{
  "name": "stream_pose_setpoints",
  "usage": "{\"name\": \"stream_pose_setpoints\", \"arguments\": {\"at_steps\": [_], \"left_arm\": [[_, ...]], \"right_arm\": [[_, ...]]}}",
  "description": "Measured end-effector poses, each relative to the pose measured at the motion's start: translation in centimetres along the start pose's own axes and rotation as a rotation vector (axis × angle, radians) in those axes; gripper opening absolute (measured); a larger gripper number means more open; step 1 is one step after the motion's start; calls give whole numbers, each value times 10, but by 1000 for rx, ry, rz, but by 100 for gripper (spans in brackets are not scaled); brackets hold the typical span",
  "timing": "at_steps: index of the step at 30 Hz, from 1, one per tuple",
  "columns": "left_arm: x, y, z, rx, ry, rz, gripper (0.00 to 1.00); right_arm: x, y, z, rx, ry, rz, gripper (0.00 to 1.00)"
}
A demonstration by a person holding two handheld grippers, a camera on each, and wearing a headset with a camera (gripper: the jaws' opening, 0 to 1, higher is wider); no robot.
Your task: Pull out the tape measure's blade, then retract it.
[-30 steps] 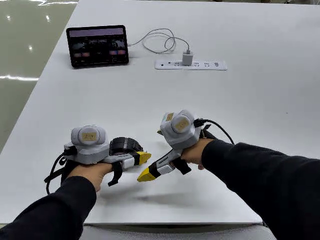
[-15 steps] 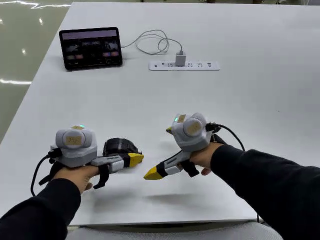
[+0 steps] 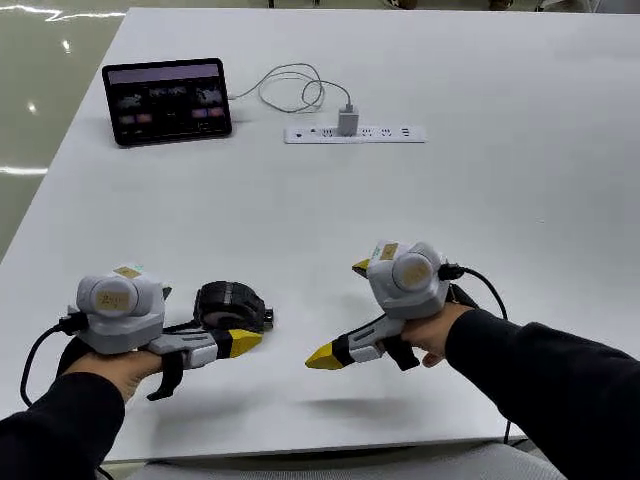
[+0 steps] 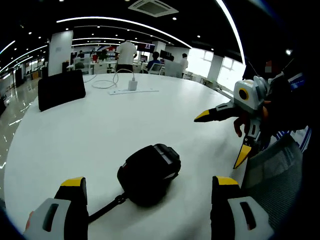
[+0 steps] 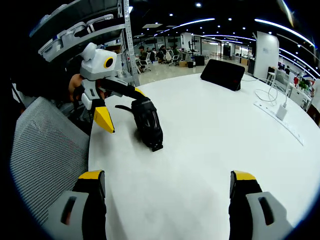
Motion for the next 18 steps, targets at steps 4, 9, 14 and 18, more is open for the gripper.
{"name": "stream_pose_setpoints", "arguments": {"at_steps": [4, 9, 14, 18], "left_arm": [[-2, -3, -5, -15, -12, -2, 100], [-6, -7, -11, -14, -25, 7, 100], [-8, -13, -16, -14, -16, -2, 100], [-12, -16, -19, -22, -20, 0, 100]], "right_arm": [[-7, 1, -14, -23, 14, 15, 100], [-18, 5, -31, -56, 22, 32, 99], [-28, 8, -49, -95, 27, 52, 99], [-40, 8, -59, -116, 15, 66, 99]]}}
Point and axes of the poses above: the centre of the closed fingertips' face, and the gripper's own axes: z roughly forward along the fingers, y roughly to its right, x roughly out of its top, the point moved 8 cm from there along -z, roughly backward along the fingers, and after that the axes turned 7 degrees about -z, right-handed, at the moved point
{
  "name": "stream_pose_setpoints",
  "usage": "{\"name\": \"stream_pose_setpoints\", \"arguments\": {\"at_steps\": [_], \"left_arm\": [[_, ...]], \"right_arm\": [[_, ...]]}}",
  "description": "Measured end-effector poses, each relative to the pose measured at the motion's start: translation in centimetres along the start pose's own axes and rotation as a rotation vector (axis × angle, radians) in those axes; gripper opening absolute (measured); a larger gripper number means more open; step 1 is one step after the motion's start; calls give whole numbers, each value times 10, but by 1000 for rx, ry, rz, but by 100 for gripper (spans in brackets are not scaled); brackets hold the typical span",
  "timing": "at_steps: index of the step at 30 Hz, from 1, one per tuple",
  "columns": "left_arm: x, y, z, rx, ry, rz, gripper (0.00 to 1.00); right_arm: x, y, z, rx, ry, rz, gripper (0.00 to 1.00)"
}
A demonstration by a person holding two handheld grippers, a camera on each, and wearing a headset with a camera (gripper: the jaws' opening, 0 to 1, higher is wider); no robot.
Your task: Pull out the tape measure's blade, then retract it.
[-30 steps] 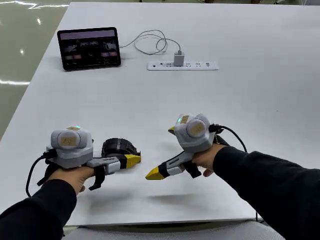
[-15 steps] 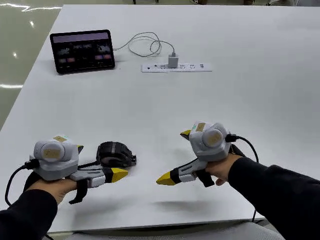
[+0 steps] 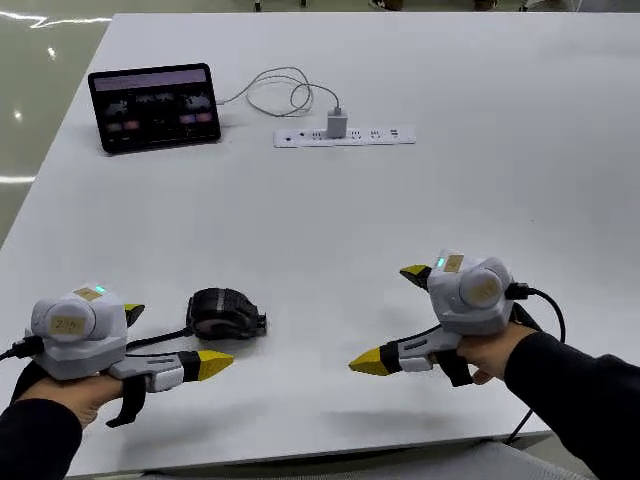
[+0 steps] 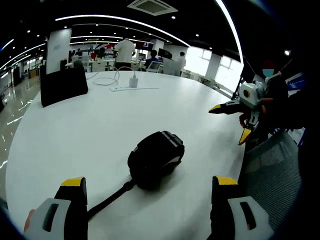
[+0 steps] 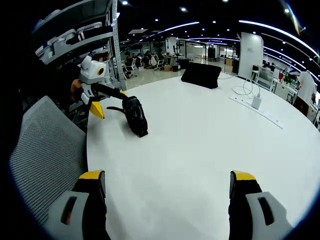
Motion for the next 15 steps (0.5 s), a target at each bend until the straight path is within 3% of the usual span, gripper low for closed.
{"name": "stream_pose_setpoints", "arguments": {"at_steps": [6, 15], "left_arm": [[-4, -3, -8, -5, -4, -20, 100], [-6, -3, -25, -10, 13, 5, 100]], "right_arm": [[-18, 1, -14, -23, -12, 20, 100], [-35, 4, -49, -81, -6, 52, 100]]}}
Point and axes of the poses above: the centre of the closed fingertips' face, and the gripper's own axes: z roughly forward along the fingers, y roughly to its right, x roughly out of its top, the point moved 8 cm from there along -z, roughly backward along the fingers, and after that the axes turned 7 degrees about -z, right-handed, at the moved point
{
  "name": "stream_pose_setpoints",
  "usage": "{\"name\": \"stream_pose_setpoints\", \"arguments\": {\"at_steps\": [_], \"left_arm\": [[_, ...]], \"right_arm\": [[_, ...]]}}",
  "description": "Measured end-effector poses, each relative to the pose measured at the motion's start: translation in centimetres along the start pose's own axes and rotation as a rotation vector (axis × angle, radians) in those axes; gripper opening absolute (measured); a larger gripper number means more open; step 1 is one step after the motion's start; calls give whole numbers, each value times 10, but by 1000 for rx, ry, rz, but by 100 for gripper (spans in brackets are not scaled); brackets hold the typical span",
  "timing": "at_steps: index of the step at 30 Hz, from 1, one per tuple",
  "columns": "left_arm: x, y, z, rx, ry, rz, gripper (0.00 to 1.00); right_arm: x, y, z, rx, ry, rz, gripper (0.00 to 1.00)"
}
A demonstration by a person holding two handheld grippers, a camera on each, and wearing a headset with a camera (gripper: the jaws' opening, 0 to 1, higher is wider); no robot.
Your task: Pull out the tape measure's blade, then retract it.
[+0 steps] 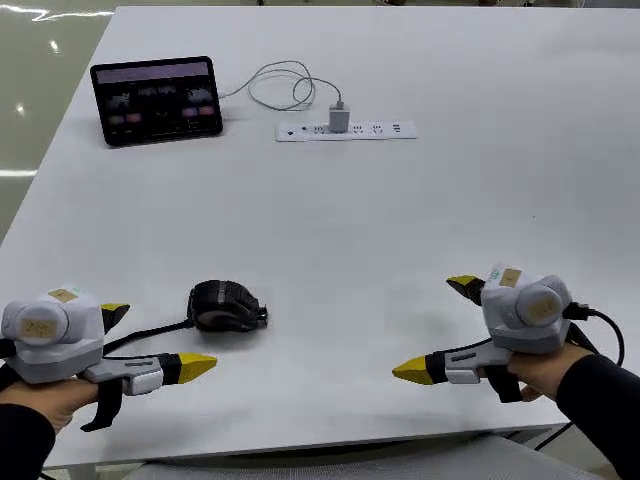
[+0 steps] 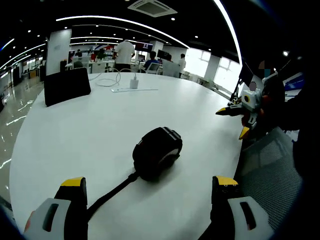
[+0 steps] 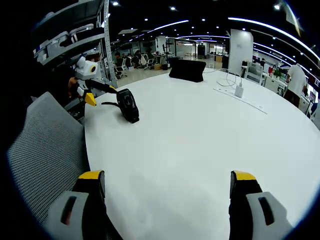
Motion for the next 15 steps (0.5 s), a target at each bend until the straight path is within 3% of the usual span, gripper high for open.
{"name": "stream_pose_setpoints", "arguments": {"at_steps": [4, 7, 11, 15], "left_arm": [[4, -3, -7, 2, 11, 18, 100], [8, -4, -12, -3, 33, -12, 100], [3, -9, -13, 32, -2, 19, 100], [1, -12, -18, 38, -4, -3, 100]], "right_arm": [[-6, 5, -12, -24, 13, 17, 100], [-13, 8, -20, -34, 7, 33, 100], [-31, 14, -33, -52, -23, 57, 100], [-42, 16, -50, -76, -35, 63, 100]]}}
Point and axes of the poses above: the centre of the closed fingertips' face, and the gripper's own axes: z roughly forward along the fingers, y roughly to its right, x roughly out of its top, the point moved 8 cm from there along -z, roughly backward along the fingers, and after that the axes turned 7 degrees about -z, right-handed, at the moved point
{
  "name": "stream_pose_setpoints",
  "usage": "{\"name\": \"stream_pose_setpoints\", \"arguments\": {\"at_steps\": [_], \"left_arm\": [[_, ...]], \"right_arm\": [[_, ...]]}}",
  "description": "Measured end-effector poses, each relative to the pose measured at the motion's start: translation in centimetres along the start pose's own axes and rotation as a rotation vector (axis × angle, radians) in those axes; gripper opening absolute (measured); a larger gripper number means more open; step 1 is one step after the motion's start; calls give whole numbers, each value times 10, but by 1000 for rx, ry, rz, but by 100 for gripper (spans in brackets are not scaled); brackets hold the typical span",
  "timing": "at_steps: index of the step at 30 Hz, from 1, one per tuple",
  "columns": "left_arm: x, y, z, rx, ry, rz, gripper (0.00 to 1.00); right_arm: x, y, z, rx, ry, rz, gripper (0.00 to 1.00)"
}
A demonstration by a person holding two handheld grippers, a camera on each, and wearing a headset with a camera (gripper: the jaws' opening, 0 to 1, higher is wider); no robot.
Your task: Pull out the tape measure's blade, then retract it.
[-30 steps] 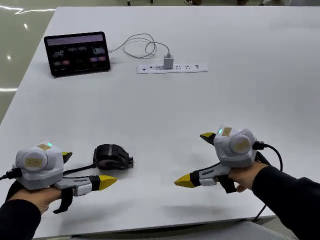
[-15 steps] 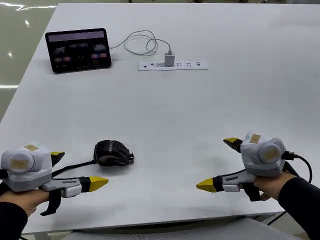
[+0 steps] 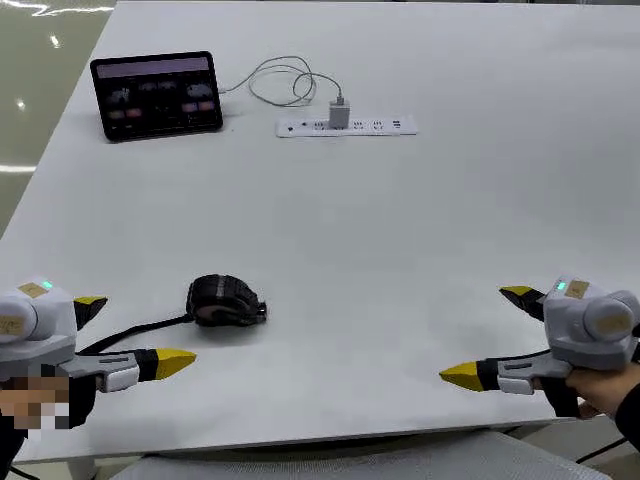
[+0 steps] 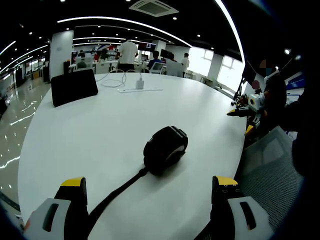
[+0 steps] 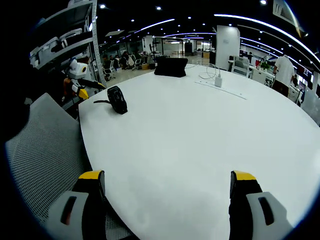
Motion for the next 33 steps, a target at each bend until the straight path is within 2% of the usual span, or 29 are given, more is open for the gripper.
{"name": "stream_pose_setpoints", "arguments": {"at_steps": [3, 4, 5, 10, 16, 25, 33], "left_arm": [[-1, 1, -4, 5, -1, 6, 100], [1, 0, -5, 15, 23, 20, 100], [0, 1, -8, 14, 25, 15, 100], [-3, 4, -10, 10, 6, 11, 100], [-1, 4, -12, 26, 5, -2, 100], [3, 11, -8, 7, 5, -9, 100], [3, 11, -8, 0, -9, -4, 100]], "right_arm": [[-5, 2, -10, -1, -9, -17, 100], [-6, 3, -12, -3, -10, -16, 100], [-7, 4, -16, -8, -12, -16, 100], [-4, 3, -26, -23, -4, -11, 100], [-6, 2, -25, -22, -4, -4, 100], [-7, 4, -26, -14, -8, -3, 100], [-11, 6, -29, -14, -11, 4, 100]]}}
Point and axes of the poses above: the centre of the closed fingertips' face, and the gripper's own axes: z roughly forward along the fingers, y roughly to its right, x roughly out of its top, the point moved 8 cm from there along -z, roughly backward along the fingers, and after that the axes turned 7 degrees about -z, right-handed, at the moved point
